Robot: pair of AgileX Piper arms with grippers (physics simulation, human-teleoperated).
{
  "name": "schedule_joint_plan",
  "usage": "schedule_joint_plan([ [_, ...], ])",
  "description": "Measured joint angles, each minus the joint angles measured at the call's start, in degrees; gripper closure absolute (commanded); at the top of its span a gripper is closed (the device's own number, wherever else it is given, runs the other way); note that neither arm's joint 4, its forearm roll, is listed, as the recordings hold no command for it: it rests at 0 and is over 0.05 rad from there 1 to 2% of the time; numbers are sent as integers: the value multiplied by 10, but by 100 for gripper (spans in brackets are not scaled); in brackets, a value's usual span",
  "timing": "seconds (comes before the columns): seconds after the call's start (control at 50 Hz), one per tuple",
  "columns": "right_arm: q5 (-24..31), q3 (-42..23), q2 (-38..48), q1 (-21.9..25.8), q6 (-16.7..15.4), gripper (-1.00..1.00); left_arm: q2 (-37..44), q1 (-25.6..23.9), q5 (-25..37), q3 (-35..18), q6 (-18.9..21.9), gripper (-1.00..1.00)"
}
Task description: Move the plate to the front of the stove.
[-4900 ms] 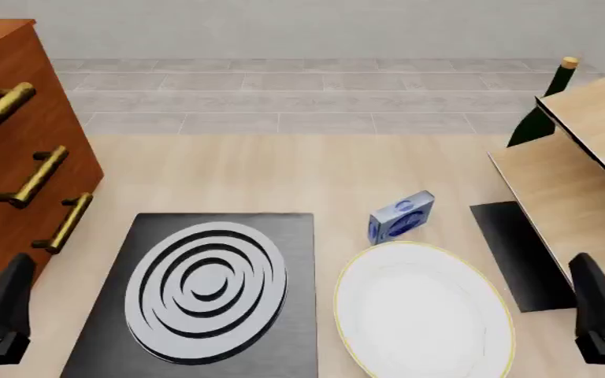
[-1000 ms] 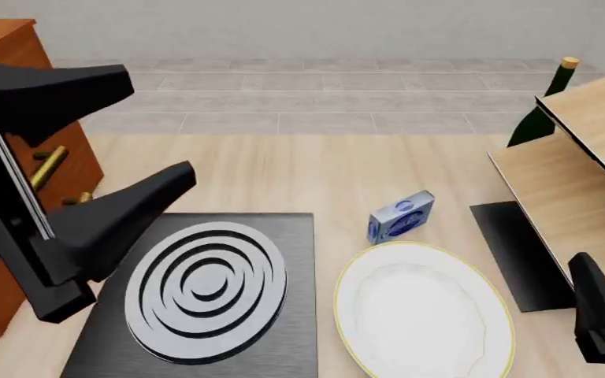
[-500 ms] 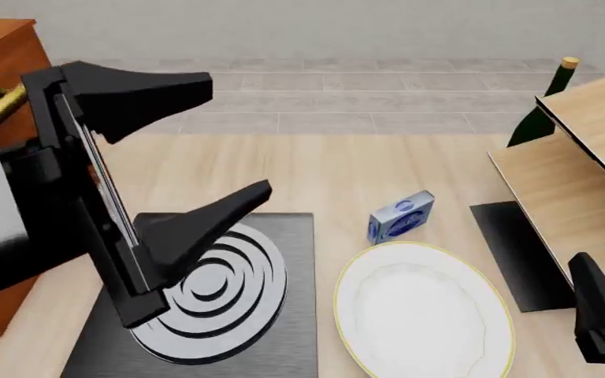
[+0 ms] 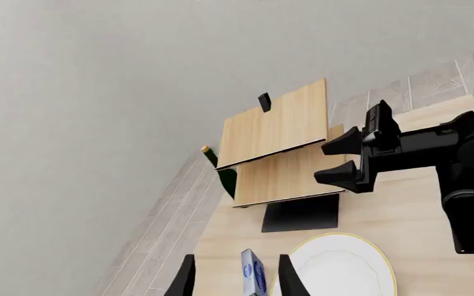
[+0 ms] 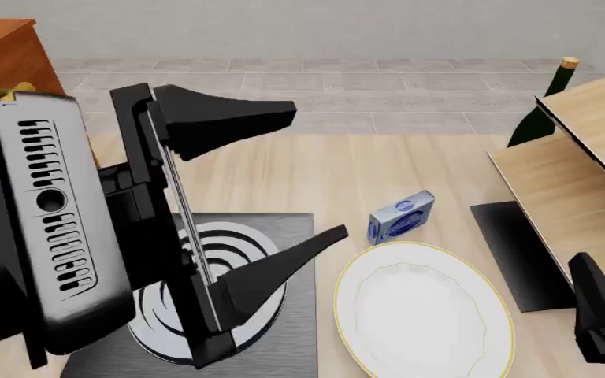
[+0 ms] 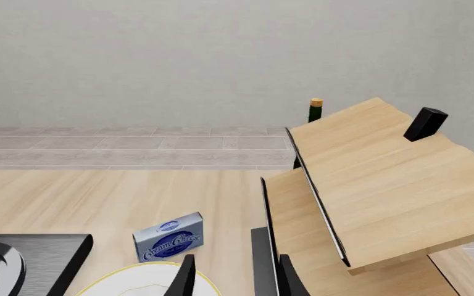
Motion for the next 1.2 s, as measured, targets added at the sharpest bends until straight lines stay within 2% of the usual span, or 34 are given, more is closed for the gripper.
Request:
schedule_joint_plan([
  [0.42, 0, 0, 0, 0, 0, -100, 77, -58, -35, -6, 43, -100],
  [0.9, 0, 0, 0, 0, 0, -100, 141, -103, -60, -8, 81, -100],
  [1.2, 0, 0, 0, 0, 0, -100, 187, -124, -90, 4, 119, -100],
])
